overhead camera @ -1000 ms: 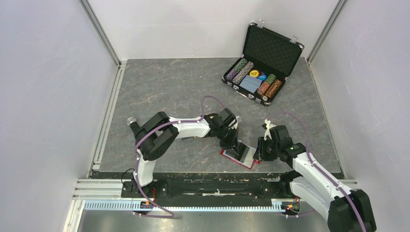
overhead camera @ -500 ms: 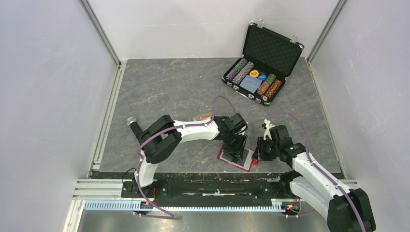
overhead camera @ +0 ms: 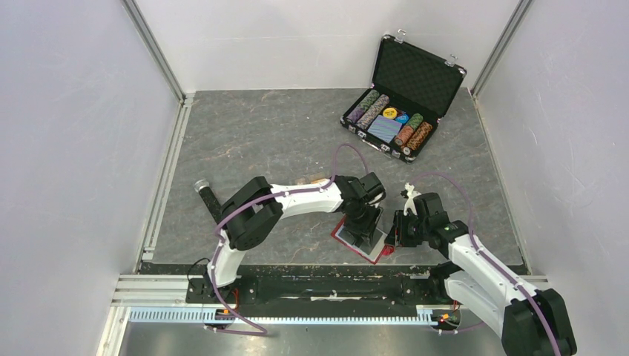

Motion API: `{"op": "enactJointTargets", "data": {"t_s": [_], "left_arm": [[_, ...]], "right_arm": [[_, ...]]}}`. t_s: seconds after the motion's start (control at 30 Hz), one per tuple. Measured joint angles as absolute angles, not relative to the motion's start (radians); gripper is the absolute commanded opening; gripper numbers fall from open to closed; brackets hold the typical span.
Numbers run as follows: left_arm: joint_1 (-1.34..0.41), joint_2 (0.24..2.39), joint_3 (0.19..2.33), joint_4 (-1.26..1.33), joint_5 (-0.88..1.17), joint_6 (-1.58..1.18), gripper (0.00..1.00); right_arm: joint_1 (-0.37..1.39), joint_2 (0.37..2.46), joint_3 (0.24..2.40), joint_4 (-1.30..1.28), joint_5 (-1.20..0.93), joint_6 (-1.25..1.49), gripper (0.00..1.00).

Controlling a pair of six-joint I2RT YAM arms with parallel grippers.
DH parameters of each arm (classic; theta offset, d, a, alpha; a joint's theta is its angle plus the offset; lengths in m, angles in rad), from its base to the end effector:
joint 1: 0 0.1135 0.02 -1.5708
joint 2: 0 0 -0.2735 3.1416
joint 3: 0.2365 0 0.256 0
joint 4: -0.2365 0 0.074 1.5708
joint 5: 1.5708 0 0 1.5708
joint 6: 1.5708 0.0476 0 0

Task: Put the credit cards into the card holder
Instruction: Insert the credit card into the card holder.

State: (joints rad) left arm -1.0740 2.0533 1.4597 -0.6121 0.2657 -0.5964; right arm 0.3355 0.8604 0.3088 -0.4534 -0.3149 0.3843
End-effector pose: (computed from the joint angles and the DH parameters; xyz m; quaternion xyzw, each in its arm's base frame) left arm 0.1937 -0.3836 0.1543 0.2539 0.9414 -0.2208 0.0242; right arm 0.1358 0.0630 0.1408 -0.0206 0.9492 0.2380 0.2050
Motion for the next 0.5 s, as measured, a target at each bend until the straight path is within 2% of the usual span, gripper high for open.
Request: {"op": "enactJointTargets", "data": {"t_s": [0.3, 0.5], "left_arm": [[-1.105, 2.086, 1.501, -0.630, 0.359, -0.547, 0.48], [-1.114, 2.086, 1.501, -0.630, 0.393, -0.521, 0.54]], "right_arm": [[0.336, 0.863, 0.303, -0.440, -0.327, 0.393, 0.27], [0.335, 0.863, 0.303, -0.437, -0.332, 0.392, 0.28]]}}
